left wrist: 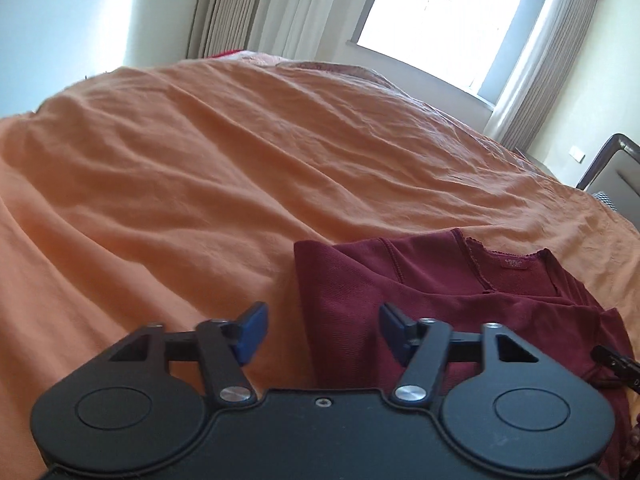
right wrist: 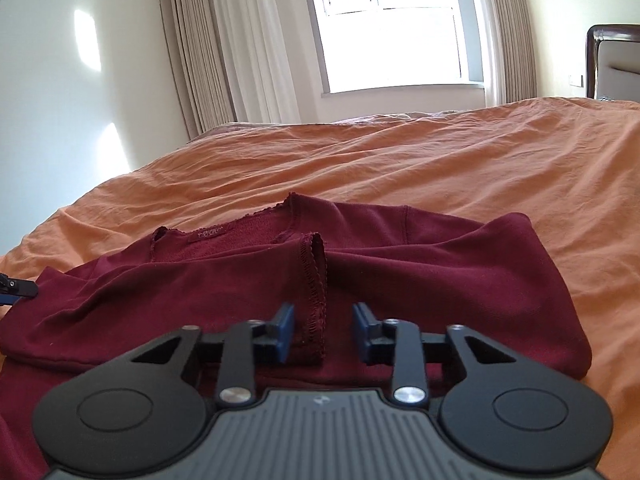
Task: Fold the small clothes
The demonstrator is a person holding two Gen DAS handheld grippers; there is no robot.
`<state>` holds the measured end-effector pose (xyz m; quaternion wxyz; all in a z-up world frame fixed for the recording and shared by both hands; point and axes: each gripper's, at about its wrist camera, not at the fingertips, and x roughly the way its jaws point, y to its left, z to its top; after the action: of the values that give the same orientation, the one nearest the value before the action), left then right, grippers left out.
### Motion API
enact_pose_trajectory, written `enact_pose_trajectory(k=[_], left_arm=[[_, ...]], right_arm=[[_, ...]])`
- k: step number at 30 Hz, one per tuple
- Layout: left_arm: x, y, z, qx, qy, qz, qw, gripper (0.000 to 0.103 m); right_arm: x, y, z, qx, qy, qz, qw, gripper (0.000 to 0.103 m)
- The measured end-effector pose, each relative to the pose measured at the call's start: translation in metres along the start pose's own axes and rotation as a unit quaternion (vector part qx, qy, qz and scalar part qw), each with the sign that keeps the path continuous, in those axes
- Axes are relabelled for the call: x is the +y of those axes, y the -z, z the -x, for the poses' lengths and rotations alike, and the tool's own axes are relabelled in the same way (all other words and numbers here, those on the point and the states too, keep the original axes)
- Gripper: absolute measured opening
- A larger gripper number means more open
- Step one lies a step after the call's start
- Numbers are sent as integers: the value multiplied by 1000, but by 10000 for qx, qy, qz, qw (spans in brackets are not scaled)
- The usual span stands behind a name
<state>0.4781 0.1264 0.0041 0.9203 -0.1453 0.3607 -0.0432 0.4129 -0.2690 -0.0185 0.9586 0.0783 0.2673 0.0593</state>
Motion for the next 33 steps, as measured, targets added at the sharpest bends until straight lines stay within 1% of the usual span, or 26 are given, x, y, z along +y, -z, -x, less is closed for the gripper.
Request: enact_pose_trajectory(k=[1,2,3,4,7,8,10,11,13,14,15,16,17,18,19,20,21,22,23,24,26,27,28,29,31,33], left_arm=[[-2,1,-6,80,40,38,10000,21],[-5,3,-7,42,-16,61,10000,12],[-7,3,-6,-47,-69,44,10000,8],[-11,2,-3,-170,-110,-21,9998,7],[-22,-5,8,-575,-176,-242,9979,6],[-25,-8,10,-633,-229,-323,9972,6],[-27,-12,5,-522,-304,-354,9975,6],[-24,-14,-1,-380,-329,-286,9983,6],[-17,-13,-8,-231,-328,-122,9991,7],[-13,-11,-8,-210,-291,-87,9993,11],[-12,-9,-6,-246,-238,-93,9994,18],[-10,-6,0,-366,-162,-105,9991,22],[-9,-4,6,-450,-115,-120,9989,36],[-8,-2,13,-518,-63,-133,9985,49],[-8,1,20,-600,-40,-153,9981,55],[-8,5,28,-652,-98,-219,9976,65],[-10,10,34,-688,-195,-328,9969,68],[-13,16,42,-732,-281,-520,9956,70],[-16,23,48,-764,-354,-742,9937,74],[-19,31,54,-792,-437,-932,9915,80],[-24,49,65,-892,-524,-1294,9862,87],[-28,57,68,-912,-556,-1489,9831,88],[-30,65,69,-876,-608,-1689,9799,88],[-34,72,66,-794,-678,-1895,9763,87],[-40,83,58,-711,-782,-2172,9704,84],[-44,87,49,-669,-879,-2258,9679,76]], right_arm=[[0,2,0,-19,-17,10,10000,11],[0,3,0,-47,-55,32,10000,8],[2,5,1,-93,-31,83,9999,7],[4,6,3,-142,3,140,9998,3],[8,7,4,-216,61,235,9995,3],[9,7,3,-186,59,241,9995,3],[9,8,1,-129,68,216,9997,3],[9,9,0,-119,70,207,9997,4],[9,10,0,-128,96,204,9997,5],[9,11,0,-152,129,200,9996,7],[8,11,1,-181,143,191,9996,8],[8,12,2,-215,146,176,9995,15],[7,13,3,-243,165,160,9994,26],[7,14,3,-272,187,143,9994,32],[6,15,4,-311,212,125,9992,41],[6,16,5,-349,222,116,9991,48],[6,17,5,-392,235,115,9989,52],[6,18,6,-422,245,128,9987,62],[7,19,6,-446,247,147,9986,71],[8,20,6,-475,255,176,9984,74],[11,21,7,-512,279,252,9980,80],[12,21,7,-513,285,280,9979,82],[13,22,7,-513,296,306,9978,84],[13,23,7,-515,304,323,9977,85],[13,24,7,-527,317,330,9976,86],[12,25,7,-531,316,315,9976,87]])
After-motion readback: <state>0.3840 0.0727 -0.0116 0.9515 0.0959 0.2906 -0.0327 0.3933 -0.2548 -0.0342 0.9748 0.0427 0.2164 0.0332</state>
